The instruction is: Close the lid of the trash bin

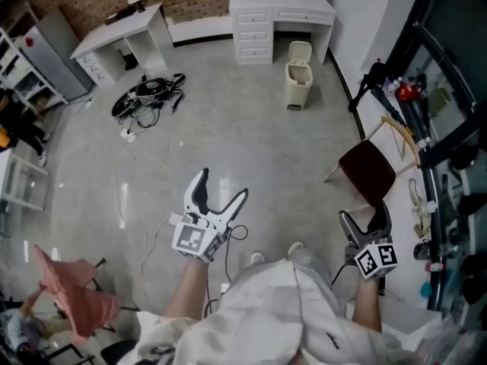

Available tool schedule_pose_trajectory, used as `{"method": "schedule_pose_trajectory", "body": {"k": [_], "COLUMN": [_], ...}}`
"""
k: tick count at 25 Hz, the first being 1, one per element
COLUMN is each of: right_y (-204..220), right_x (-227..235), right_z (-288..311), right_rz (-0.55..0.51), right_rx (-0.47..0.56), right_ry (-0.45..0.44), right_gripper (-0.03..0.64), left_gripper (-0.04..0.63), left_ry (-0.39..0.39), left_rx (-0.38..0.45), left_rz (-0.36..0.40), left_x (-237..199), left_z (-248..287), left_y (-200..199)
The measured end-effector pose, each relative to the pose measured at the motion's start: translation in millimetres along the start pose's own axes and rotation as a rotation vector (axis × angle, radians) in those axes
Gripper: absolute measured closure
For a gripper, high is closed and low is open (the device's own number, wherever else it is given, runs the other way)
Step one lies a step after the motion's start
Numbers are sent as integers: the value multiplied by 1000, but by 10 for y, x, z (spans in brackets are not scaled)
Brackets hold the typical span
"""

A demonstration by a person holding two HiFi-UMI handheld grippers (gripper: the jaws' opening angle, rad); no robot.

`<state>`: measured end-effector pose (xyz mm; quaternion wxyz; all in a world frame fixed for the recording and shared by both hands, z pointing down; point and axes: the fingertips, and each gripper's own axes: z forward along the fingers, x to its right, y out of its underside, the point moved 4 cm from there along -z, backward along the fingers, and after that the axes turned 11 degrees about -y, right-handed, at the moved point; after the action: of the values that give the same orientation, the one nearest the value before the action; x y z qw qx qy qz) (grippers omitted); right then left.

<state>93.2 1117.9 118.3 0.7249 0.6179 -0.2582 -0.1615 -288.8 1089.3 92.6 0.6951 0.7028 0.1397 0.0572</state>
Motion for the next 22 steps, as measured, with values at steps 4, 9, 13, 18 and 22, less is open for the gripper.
{"method": "schedule_pose_trajectory", "body": {"k": [4, 9, 13, 18, 22], "right_y": [3, -33, -35, -140, -331], "right_x": [39, 232, 547, 1059, 1528], "right_z": [107, 314, 606, 1128, 1525], "right_rz": [9, 17, 32, 50, 46], "right_rx": [-23, -12, 0, 16, 22], "right_ry": [-3, -20, -42, -68, -103], "right_gripper": [35, 31, 31, 31, 31], "left_gripper": [160, 160, 160, 160, 160], "left_ry": [-13, -1, -26, -28, -41], "left_rx": [-6, 15, 20, 41, 37], "left_rz": [-13, -3, -23, 5, 11], "left_x": [-85, -48, -66, -74, 2], "left_z": [111, 365, 752, 1449, 2097], "left_y": [32, 61, 54, -10, -66]}}
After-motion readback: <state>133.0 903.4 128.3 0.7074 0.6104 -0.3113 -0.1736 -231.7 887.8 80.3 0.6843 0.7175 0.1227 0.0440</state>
